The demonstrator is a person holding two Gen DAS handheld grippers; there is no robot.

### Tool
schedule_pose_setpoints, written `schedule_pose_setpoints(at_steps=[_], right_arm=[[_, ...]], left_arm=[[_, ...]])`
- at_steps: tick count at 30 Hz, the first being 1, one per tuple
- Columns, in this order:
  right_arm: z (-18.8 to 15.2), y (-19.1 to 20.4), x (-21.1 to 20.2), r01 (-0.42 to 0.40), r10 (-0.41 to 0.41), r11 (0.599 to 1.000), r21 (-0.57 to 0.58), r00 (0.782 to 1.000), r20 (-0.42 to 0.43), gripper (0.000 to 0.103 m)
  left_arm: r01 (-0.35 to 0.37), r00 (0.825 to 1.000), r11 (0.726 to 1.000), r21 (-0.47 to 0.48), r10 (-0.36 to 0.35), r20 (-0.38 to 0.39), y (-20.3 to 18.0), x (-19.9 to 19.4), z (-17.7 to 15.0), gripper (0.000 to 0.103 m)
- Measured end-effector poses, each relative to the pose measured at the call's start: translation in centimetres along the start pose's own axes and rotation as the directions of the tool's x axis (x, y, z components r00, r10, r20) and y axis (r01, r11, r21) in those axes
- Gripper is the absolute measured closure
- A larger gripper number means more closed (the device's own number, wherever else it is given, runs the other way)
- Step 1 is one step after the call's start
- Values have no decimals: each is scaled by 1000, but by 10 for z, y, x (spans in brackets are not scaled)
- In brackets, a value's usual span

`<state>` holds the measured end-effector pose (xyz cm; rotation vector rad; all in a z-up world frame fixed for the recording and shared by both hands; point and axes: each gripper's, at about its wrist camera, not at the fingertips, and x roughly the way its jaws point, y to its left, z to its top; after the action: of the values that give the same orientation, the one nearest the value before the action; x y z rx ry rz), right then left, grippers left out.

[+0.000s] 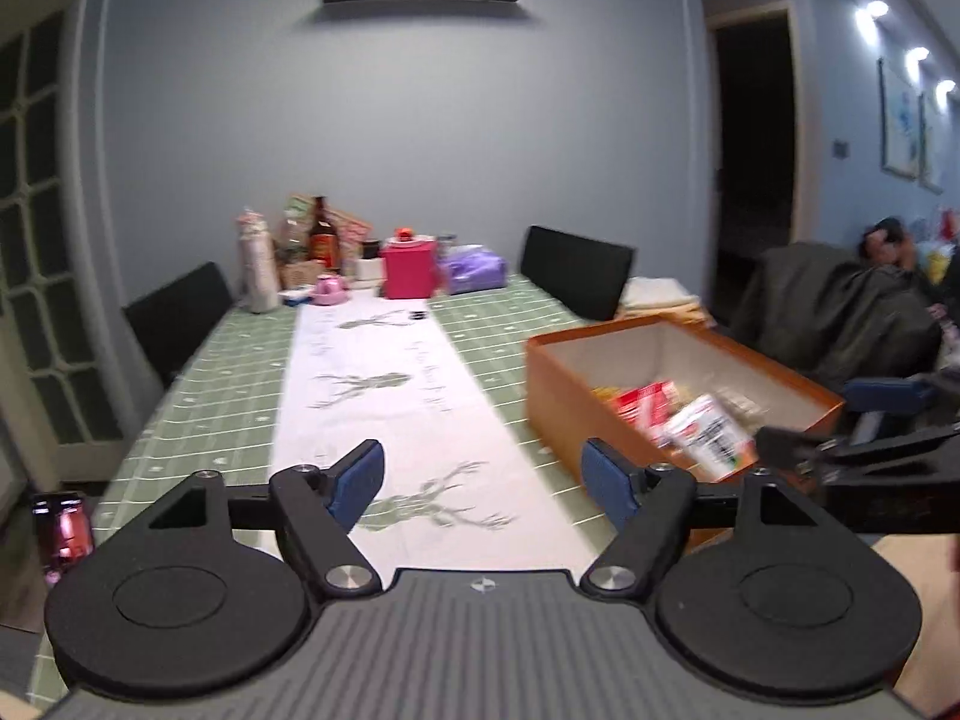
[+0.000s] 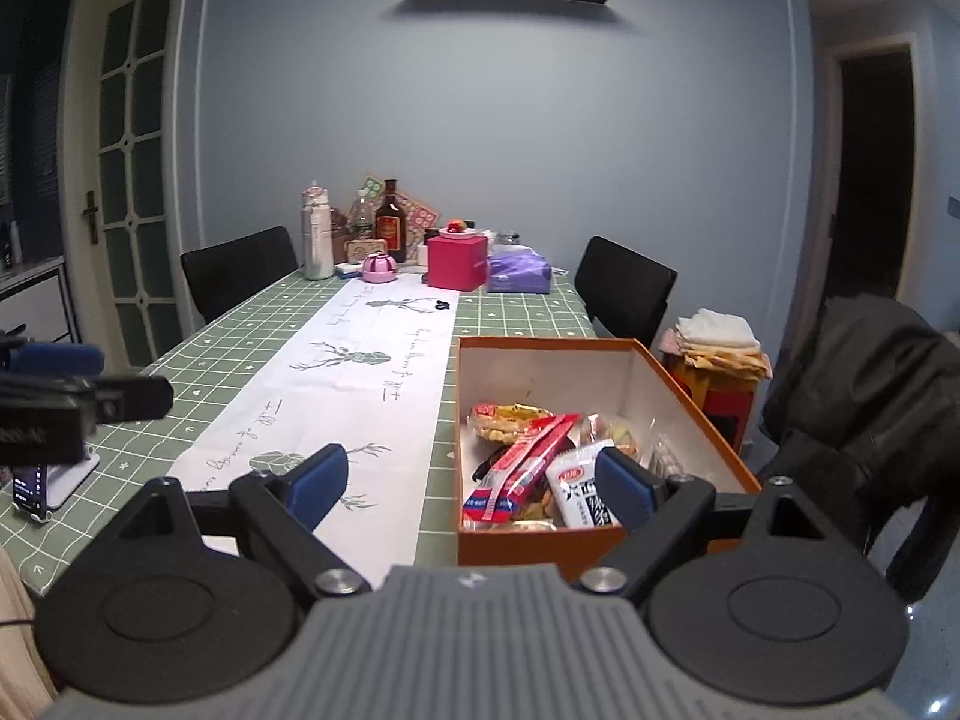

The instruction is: Organize snacks

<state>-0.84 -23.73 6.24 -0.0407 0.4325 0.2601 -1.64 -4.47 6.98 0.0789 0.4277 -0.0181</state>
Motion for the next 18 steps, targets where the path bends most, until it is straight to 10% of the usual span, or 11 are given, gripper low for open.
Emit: schedule_pose_setpoints(at_steps=[18], right_arm=[[-61, 16, 37, 72, -70, 996, 61, 997, -33, 8]], left_arm=[[-6, 986, 1000, -12, 4, -165, 2, 43, -63, 13]])
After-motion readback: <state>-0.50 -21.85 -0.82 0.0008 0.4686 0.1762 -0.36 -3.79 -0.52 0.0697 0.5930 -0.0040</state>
